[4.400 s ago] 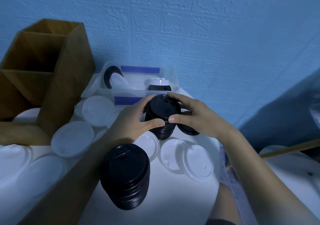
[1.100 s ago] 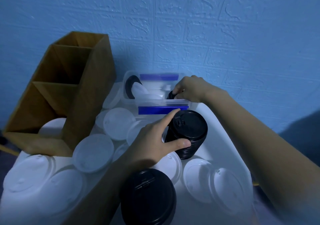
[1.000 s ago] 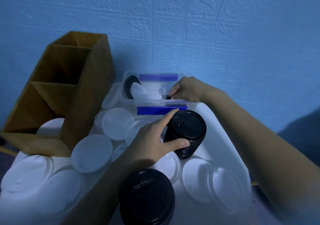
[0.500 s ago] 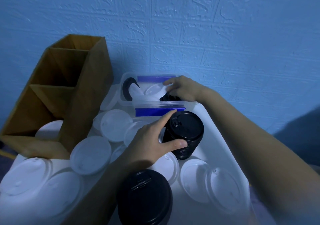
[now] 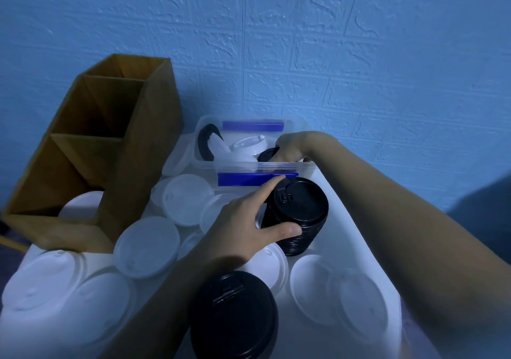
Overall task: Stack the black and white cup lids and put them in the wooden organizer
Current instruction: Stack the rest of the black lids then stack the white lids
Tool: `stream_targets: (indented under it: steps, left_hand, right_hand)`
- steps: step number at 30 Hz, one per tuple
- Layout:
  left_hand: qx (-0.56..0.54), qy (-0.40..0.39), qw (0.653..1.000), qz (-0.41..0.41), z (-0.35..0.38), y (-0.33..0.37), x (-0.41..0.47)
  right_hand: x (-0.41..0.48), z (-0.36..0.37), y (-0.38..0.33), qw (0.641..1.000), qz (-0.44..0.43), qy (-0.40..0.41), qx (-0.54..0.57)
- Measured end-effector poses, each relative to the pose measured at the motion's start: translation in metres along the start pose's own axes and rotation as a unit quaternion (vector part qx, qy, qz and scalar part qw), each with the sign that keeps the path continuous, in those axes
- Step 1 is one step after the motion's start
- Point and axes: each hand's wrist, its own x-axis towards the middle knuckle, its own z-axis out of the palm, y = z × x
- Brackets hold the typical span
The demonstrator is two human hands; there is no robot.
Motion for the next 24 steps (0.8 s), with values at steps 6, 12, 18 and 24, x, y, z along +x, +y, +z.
stream_targets:
  steps: [6,12,18,24]
  left_hand:
    - [-0.007,0.003,1.0,0.002,0.0,0.0,0.0]
    - [-0.01,0.003,1.0,0.004,0.0,0.002,-0.001]
    - [-0.014,0.002,1.0,0.006,0.0,0.002,0.0]
    - [-0.017,0.001,1.0,0.004,-0.001,0.001,0.001]
  right_hand:
    - [-0.01,-0.011,0.008,0.973,-0.05,0.065,0.215]
    - [-0.005,0.001,0.018,0.949,-0.068,0.096,0.293]
    - [-0.003,0.004,0.011,0.95,-0.081,0.095,0.288]
    - [-0.059,-0.012,0.026,0.829,-0.157,0.166,0.511]
